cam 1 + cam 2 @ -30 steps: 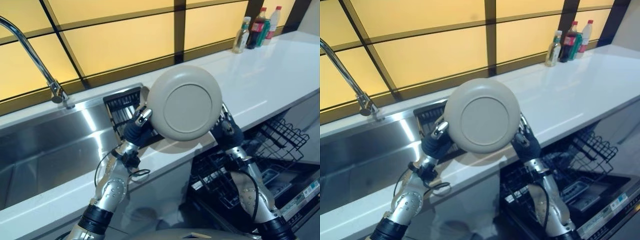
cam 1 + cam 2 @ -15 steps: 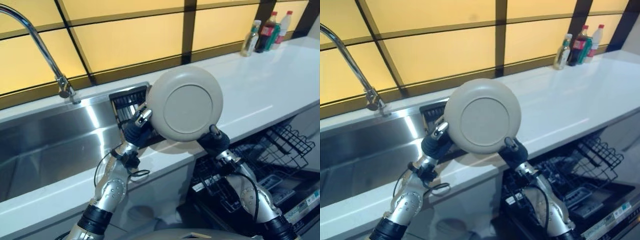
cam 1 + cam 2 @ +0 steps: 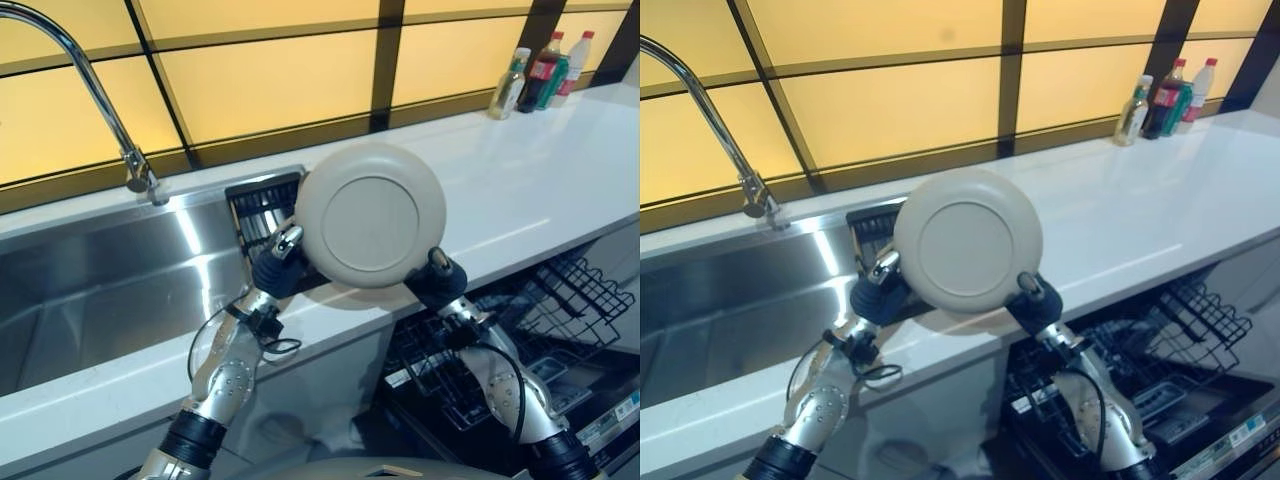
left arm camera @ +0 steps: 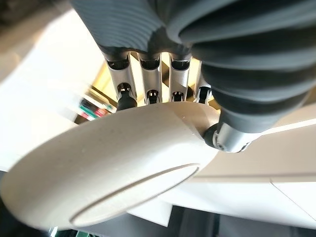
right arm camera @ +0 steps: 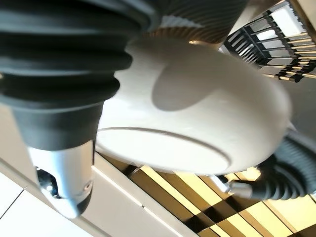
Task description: Pick up plates and place into dishwasher.
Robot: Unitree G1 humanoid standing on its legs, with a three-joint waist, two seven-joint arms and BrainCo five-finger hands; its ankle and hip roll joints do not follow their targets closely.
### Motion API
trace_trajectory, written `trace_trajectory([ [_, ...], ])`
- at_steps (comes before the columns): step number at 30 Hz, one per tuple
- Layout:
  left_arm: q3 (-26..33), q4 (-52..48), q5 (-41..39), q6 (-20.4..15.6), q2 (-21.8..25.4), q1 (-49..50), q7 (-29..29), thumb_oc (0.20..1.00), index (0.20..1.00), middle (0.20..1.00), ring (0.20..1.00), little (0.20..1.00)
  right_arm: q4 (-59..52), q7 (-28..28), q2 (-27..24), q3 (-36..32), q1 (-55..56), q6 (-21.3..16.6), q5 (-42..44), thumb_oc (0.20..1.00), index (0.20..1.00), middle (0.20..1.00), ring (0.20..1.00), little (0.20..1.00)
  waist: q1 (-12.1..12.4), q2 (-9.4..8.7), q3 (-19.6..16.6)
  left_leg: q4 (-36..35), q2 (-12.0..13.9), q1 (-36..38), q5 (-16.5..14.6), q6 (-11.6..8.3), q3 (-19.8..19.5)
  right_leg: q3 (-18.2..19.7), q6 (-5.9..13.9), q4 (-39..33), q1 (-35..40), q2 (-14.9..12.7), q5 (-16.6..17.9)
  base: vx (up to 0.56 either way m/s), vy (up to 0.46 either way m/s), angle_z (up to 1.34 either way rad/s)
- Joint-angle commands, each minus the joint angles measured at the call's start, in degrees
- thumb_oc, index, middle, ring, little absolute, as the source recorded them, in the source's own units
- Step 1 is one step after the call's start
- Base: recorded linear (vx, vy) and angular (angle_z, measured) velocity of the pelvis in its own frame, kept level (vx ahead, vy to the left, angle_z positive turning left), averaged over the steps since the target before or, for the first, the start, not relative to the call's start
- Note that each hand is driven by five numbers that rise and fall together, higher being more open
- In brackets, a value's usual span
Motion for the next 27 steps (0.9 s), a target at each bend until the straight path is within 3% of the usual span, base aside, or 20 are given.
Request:
trace_trajectory([
  [1, -2.31, 3.30, 4.35, -0.70, 1.05, -0.85, -1.57, 0.200, 0.200, 0.200, 0.200, 0.200, -8.16, 4.22, 2.77, -2.85, -6.57, -2.84, 0.95, 0.200, 0.200, 0.200, 0.200, 0.200, -0.24, -2.02, -0.74, 1.11, -1.28, -1.39, -4.60, 3.56, -5.24, -2.17, 2.54, 2.28, -5.33, -0.42, 2.79, 0.00, 0.000, 0.00],
  [14, -3.98, 2.94, 4.94, -1.42, 0.54, -1.42, -0.61, 0.200, 0.200, 0.200, 0.200, 0.200, -8.16, 6.48, 2.57, -1.86, -6.64, -0.91, -1.06, 0.200, 0.200, 0.200, 0.200, 0.200, -0.50, -2.11, -0.51, 1.20, -1.01, -1.16, -4.62, 3.44, -5.10, -2.25, 2.49, 2.24, -5.12, -0.36, 2.68, 0.00, 0.000, 0.00],
  [18, -3.67, 2.47, 4.49, -1.26, 0.68, -1.79, -0.32, 0.200, 0.200, 0.200, 0.200, 0.200, -7.72, 6.03, 2.60, -2.05, -5.77, -2.14, -1.98, 0.200, 0.200, 0.200, 0.200, 0.200, -0.75, -2.05, -0.55, 1.11, -0.96, -1.11, -4.60, 3.41, -5.12, -2.21, 2.48, 2.19, -5.12, -0.33, 2.73, 0.00, 0.000, 0.00],
  [19, -3.55, 2.29, 4.30, -1.23, 0.67, -1.88, 0.15, 0.304, 0.304, 0.304, 0.304, 0.304, -7.56, 5.12, 2.60, -2.26, -5.59, -2.72, -1.76, 0.200, 0.200, 0.200, 0.200, 0.200, -0.85, -2.04, -0.54, 1.13, -0.91, -1.09, -4.57, 3.38, -5.01, -2.16, 2.50, 2.23, -5.14, -0.32, 2.76, 0.00, 0.000, 0.00],
  [20, -3.43, 2.15, 4.10, -1.30, 0.59, -1.98, 0.75, 0.570, 0.570, 0.570, 0.570, 0.570, -7.38, 4.36, 2.70, -2.55, -5.41, -3.19, -1.38, 0.200, 0.200, 0.200, 0.200, 0.200, -1.00, -2.01, -0.52, 1.11, -0.86, -1.04, -4.56, 3.36, -4.85, -2.07, 2.52, 2.25, -5.18, -0.30, 2.79, 0.00, 0.000, 0.00],
  [21, -3.20, 2.05, 3.76, -1.23, 0.48, -2.17, 1.51, 1.000, 1.000, 1.000, 1.000, 1.000, -6.96, 3.24, 2.87, -3.02, -5.09, -4.08, -0.76, 0.200, 0.200, 0.200, 0.200, 0.200, -1.20, -1.97, -0.52, 1.07, -0.82, -0.99, -4.58, 3.34, -4.68, -1.94, 2.56, 2.25, -5.24, -0.27, 2.85, -0.03, 0.004, 0.00],
  [27, -1.53, -1.59, 4.15, -0.64, 0.51, -3.52, 3.29, 1.000, 1.000, 1.000, 1.000, 1.000, -4.41, -3.86, 5.39, -6.95, -2.28, -10.48, 0.78, 0.200, 0.200, 0.200, 0.200, 0.200, -2.87, -1.21, -0.37, 0.96, -0.72, -0.28, -4.72, 3.42, -3.23, -0.98, 2.85, 2.38, -5.47, -0.15, 3.30, -0.03, 0.004, -0.02],
])
